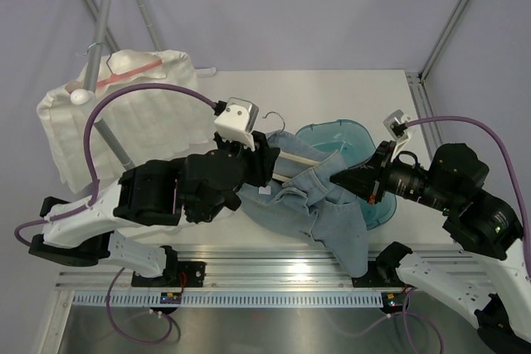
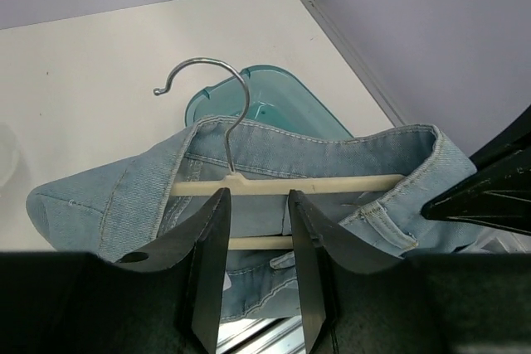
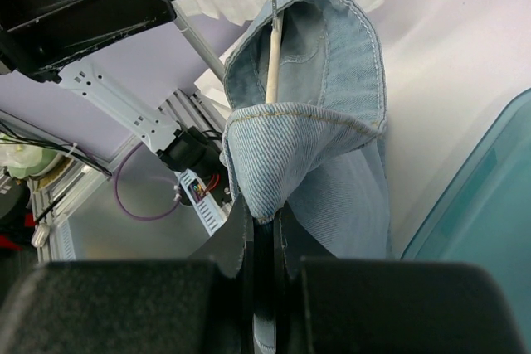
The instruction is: Remove the skirt from the hanger
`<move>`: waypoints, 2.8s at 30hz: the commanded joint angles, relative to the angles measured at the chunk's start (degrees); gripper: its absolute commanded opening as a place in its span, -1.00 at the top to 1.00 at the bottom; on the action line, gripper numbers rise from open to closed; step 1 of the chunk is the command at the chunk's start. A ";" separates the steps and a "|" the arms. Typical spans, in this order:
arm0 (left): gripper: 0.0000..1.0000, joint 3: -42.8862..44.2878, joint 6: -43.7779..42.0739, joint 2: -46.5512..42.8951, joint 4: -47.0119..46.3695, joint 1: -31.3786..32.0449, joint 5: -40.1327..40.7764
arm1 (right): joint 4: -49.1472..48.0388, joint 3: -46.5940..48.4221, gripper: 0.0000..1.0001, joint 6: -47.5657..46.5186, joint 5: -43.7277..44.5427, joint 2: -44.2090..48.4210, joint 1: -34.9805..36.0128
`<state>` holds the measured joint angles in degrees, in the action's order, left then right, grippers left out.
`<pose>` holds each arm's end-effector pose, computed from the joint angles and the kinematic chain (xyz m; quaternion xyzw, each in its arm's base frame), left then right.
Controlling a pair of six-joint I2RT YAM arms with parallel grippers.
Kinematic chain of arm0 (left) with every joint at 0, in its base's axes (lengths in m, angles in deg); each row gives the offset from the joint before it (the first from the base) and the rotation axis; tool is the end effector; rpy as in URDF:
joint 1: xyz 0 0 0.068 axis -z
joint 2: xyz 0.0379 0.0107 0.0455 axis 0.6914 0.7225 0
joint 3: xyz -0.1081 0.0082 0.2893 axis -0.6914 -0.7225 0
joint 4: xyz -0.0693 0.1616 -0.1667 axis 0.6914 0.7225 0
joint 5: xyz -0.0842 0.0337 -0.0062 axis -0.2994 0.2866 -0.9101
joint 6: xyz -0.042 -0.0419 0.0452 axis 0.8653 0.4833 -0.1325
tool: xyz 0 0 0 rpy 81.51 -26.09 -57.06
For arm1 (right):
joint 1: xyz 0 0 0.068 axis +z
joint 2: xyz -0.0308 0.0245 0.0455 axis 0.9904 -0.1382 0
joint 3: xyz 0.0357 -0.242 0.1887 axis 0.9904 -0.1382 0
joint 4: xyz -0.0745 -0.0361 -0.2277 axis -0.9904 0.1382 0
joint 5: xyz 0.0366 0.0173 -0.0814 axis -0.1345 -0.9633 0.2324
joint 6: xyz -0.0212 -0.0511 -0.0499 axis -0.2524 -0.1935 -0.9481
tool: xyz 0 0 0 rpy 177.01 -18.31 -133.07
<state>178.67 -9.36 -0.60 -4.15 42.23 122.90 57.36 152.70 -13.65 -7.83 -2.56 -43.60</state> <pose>0.0632 -0.1985 0.5259 0.1246 0.7722 -0.2468 0.5721 0.0469 0.0655 0.4626 -0.2320 0.7298 0.4293 0.4788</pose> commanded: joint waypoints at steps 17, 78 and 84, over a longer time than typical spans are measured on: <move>0.42 -0.23 6.57 1.80 -3.15 -2.56 -1.54 | -8.96 4.27 1.00 2.34 -4.14 0.76 -0.40; 1.00 3.73 2.88 -1.97 0.46 -11.27 -9.53 | 7.04 -1.08 -0.84 -5.74 15.99 5.51 -0.49; 1.00 1.88 3.32 -4.61 0.63 -11.27 -10.33 | 1.86 -4.77 -0.30 -6.45 14.06 2.08 -0.49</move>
<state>180.40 -7.43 -2.98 2.40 31.24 112.87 63.87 149.58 -18.46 6.81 1.48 -43.82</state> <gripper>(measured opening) 0.015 0.662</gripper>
